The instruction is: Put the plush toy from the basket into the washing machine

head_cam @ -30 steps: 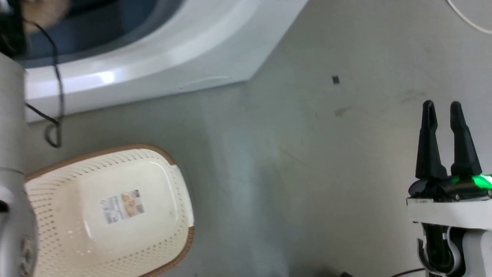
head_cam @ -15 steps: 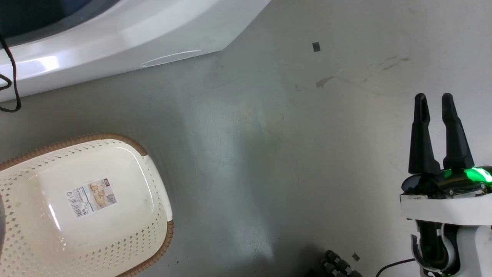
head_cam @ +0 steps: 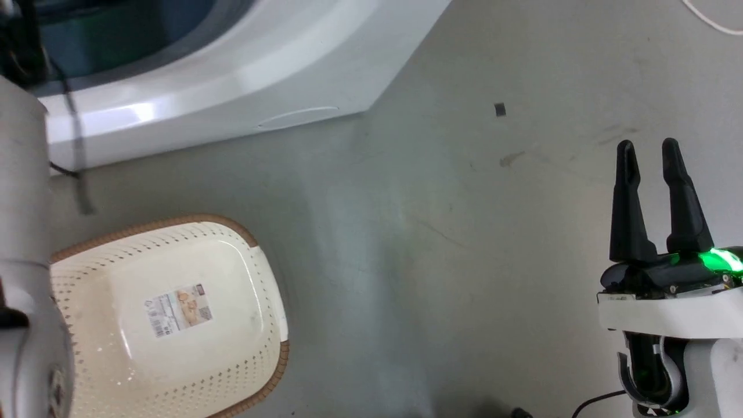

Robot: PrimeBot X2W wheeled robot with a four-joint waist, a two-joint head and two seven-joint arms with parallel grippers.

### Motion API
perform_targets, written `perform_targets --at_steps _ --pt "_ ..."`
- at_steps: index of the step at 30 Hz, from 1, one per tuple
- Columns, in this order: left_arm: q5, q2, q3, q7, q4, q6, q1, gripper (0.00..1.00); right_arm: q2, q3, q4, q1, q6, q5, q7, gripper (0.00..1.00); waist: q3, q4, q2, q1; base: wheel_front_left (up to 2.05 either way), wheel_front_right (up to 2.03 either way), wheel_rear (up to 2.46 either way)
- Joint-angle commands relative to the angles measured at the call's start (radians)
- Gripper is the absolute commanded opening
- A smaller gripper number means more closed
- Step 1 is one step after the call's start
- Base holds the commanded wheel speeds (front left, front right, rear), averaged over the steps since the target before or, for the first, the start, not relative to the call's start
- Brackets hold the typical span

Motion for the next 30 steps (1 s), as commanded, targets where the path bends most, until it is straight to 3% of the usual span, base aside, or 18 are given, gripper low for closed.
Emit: perform_targets --at_steps 1,6,20,30 --pt "0.003 -0.007 0.004 -0.005 -0.020 0.005 0.042 1.00 0.000 0.001 0.004 -0.005 -0.001 -0.013 -0.004 1.00 -0.038 0.024 0.0000 -0.0001 0.00 0.00 0.00" --pt "0.011 -0.059 0.028 -0.005 -0.140 0.011 0.195 1.00 0.000 -0.012 0.013 0.007 -0.001 -0.048 -0.004 1.00 -0.104 0.067 0.0000 -0.0001 0.00 0.00 0.00" --pt "0.120 -0.206 0.070 -0.005 -0.497 0.084 0.656 1.00 0.000 -0.057 0.053 0.086 -0.001 -0.186 -0.004 1.00 -0.325 0.207 0.0000 -0.0001 0.00 0.00 0.00" --pt "0.156 -0.271 0.050 -0.005 -0.624 0.077 0.943 1.00 0.000 -0.067 0.082 0.175 -0.001 -0.242 -0.004 1.00 -0.484 0.250 0.0000 -0.0001 0.00 0.00 0.00"
